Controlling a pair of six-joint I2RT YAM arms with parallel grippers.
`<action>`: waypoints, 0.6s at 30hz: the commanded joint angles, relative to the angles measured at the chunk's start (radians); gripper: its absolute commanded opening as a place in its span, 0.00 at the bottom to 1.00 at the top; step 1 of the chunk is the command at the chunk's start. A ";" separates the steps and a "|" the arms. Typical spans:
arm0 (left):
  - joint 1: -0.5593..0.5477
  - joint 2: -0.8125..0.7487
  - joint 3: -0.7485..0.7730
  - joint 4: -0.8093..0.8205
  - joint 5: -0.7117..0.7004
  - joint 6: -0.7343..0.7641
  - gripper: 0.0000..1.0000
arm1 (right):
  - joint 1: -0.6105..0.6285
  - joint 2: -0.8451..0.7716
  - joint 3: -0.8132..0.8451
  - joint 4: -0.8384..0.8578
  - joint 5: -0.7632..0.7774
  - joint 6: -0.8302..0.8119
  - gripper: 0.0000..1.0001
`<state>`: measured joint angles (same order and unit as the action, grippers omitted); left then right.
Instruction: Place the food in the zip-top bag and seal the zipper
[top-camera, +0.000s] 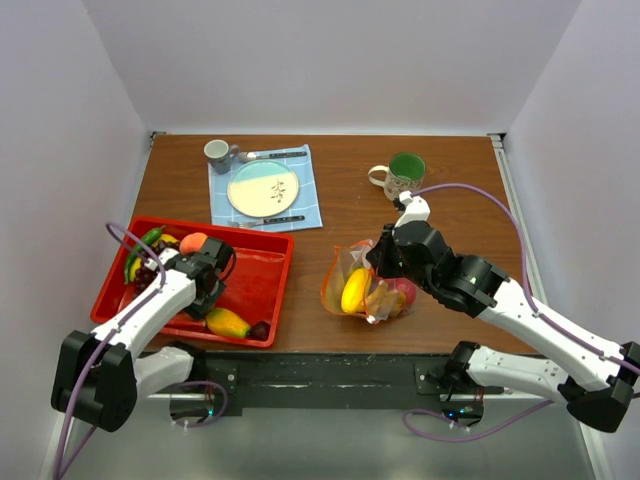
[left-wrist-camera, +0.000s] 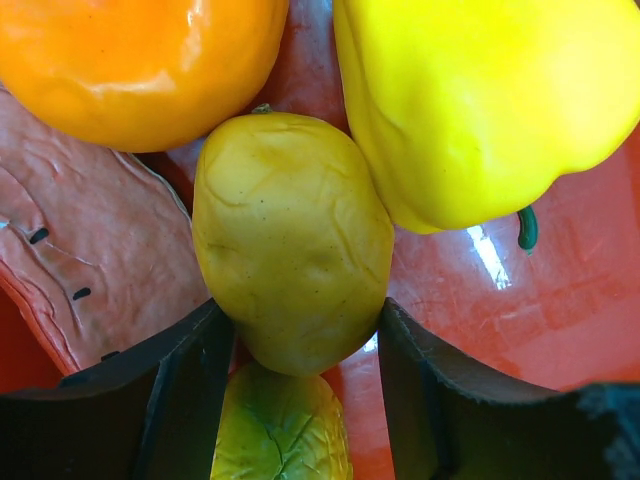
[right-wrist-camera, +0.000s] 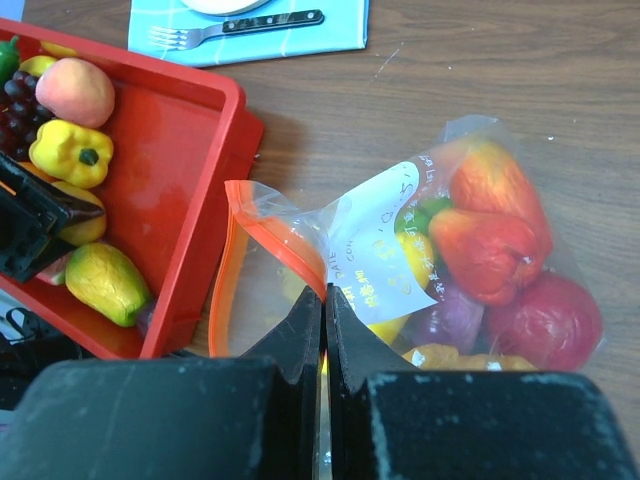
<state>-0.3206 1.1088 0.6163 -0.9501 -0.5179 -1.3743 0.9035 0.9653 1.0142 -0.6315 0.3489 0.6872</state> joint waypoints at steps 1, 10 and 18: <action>0.008 -0.015 0.033 0.033 -0.042 0.014 0.43 | -0.005 -0.020 0.000 0.007 0.025 -0.021 0.00; 0.008 -0.153 0.146 -0.013 0.042 0.128 0.38 | -0.003 0.003 0.029 0.009 0.015 -0.021 0.00; 0.008 -0.213 0.211 -0.026 0.099 0.245 0.34 | -0.005 0.019 0.060 -0.002 0.018 -0.021 0.00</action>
<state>-0.3206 0.9222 0.7788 -0.9722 -0.4450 -1.2140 0.9024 0.9722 1.0183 -0.6357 0.3489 0.6796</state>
